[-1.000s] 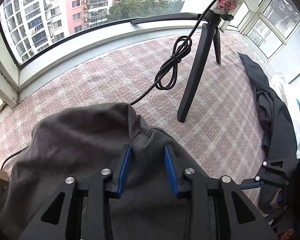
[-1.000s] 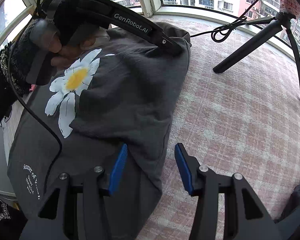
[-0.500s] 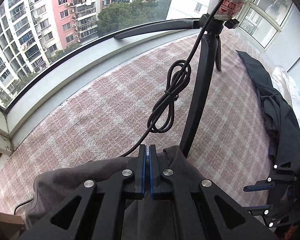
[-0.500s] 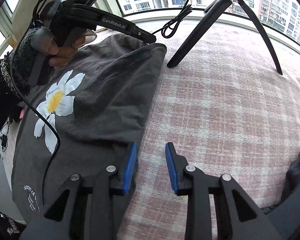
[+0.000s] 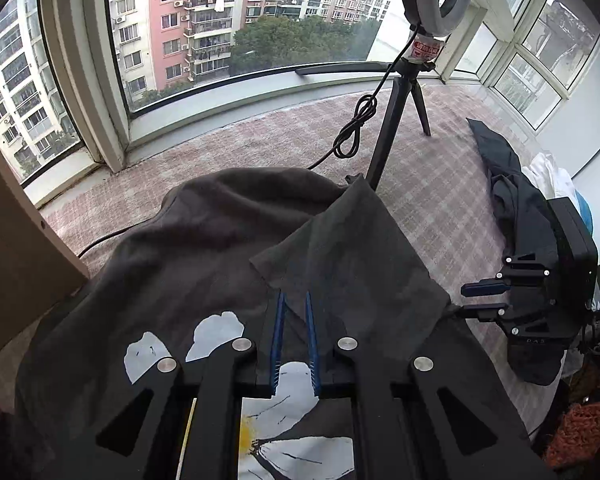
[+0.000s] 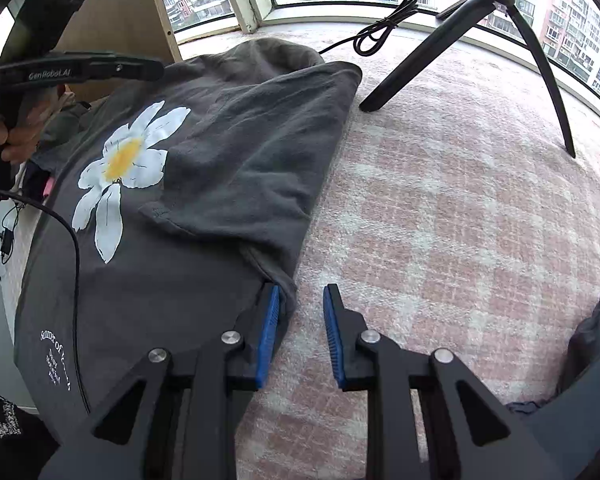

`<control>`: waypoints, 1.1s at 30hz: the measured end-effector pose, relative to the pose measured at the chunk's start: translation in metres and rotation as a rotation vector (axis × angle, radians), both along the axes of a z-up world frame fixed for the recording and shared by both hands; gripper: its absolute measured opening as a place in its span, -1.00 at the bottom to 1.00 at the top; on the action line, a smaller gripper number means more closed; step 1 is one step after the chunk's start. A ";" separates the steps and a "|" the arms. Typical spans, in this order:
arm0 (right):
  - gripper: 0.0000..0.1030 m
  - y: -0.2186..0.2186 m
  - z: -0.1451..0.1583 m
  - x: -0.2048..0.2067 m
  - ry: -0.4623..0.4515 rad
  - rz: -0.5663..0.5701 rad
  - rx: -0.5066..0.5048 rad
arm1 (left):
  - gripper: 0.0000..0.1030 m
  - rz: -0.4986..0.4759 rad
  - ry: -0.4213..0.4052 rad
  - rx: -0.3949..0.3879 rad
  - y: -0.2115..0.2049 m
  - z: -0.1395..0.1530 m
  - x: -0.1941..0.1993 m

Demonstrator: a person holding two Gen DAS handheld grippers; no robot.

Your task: Fold clothes

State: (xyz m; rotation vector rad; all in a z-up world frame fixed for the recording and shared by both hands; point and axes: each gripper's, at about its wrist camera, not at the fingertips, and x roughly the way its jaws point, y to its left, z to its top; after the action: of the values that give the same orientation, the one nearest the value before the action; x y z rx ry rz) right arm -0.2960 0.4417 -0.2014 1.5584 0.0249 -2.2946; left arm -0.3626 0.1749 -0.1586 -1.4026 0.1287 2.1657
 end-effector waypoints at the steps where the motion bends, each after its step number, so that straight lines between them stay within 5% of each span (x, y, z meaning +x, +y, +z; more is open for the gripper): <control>1: -0.56 0.003 0.005 0.003 0.006 -0.006 -0.011 | -0.80 0.021 -0.001 0.007 -0.009 0.005 0.018; 8: -0.56 -0.021 0.015 0.030 -0.009 0.072 -0.140 | -0.67 0.154 -0.033 0.021 -0.042 0.016 0.157; 17: -0.54 -0.041 -0.004 0.084 -0.063 0.216 -0.038 | -0.62 0.305 -0.146 0.061 -0.045 -0.026 0.317; 20: -0.54 -0.023 0.000 0.100 -0.068 0.184 0.008 | -0.62 0.382 -0.180 -0.013 -0.062 -0.046 0.361; 25: -0.52 0.027 0.051 0.144 -0.029 0.064 -0.050 | -0.52 0.594 -0.194 -0.075 -0.132 -0.049 0.432; 28: -0.28 0.045 0.073 0.185 0.004 0.008 -0.069 | -0.55 0.699 -0.156 -0.140 -0.177 -0.039 0.466; 33: -0.24 0.028 0.061 0.255 -0.009 -0.007 -0.056 | -0.45 0.788 -0.152 -0.173 -0.230 -0.048 0.483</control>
State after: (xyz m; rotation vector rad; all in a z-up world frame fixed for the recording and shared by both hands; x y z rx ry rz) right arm -0.0409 0.4692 -0.1407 1.5431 -0.0469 -2.2734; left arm 0.1202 -0.0549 -0.2071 -1.9421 -0.3631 2.6867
